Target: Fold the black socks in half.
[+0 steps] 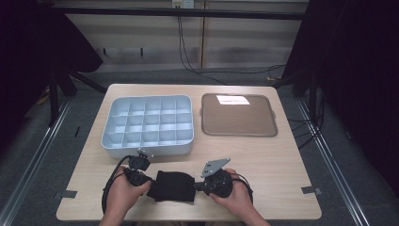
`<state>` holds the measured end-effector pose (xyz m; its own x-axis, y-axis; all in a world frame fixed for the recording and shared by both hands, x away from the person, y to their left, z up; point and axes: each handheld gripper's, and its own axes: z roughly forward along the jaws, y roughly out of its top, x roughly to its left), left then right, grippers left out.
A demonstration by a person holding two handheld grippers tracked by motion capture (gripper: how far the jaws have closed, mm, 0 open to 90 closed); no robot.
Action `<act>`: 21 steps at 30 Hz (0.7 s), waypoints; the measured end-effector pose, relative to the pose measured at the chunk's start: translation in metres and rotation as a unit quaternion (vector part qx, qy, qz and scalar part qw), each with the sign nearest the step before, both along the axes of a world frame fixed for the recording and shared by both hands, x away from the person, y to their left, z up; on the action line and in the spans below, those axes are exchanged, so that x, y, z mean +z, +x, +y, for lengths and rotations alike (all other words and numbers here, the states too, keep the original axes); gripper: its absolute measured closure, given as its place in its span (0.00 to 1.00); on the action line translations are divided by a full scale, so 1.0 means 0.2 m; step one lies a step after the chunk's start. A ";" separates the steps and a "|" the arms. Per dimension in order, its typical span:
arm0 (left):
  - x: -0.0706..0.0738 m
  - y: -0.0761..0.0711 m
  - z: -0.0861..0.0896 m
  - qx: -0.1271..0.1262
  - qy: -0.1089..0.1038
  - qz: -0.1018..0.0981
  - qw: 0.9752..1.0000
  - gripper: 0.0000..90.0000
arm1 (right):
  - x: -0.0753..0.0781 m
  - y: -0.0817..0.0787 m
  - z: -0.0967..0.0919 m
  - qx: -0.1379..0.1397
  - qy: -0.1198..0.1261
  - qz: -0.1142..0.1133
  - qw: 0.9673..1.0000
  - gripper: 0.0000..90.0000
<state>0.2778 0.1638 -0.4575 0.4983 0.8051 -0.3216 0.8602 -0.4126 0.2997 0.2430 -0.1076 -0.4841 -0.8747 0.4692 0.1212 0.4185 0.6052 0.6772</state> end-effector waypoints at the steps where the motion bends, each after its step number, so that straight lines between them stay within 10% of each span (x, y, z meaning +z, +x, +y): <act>1: 0.00 0.00 0.00 0.000 0.000 -0.001 1.000 0.95 | 0.00 0.00 0.00 0.001 0.002 0.000 1.000 1.00; 21: 0.05 -0.01 -0.06 -0.020 -0.003 -0.012 1.000 0.95 | 0.03 0.01 -0.03 -0.008 0.012 0.001 1.000 1.00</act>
<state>0.2754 0.1522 -0.4481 0.5382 0.7821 -0.3141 0.8351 -0.4446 0.3238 0.2444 -0.1136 -0.4786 -0.8668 0.4805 0.1335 0.4291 0.5824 0.6904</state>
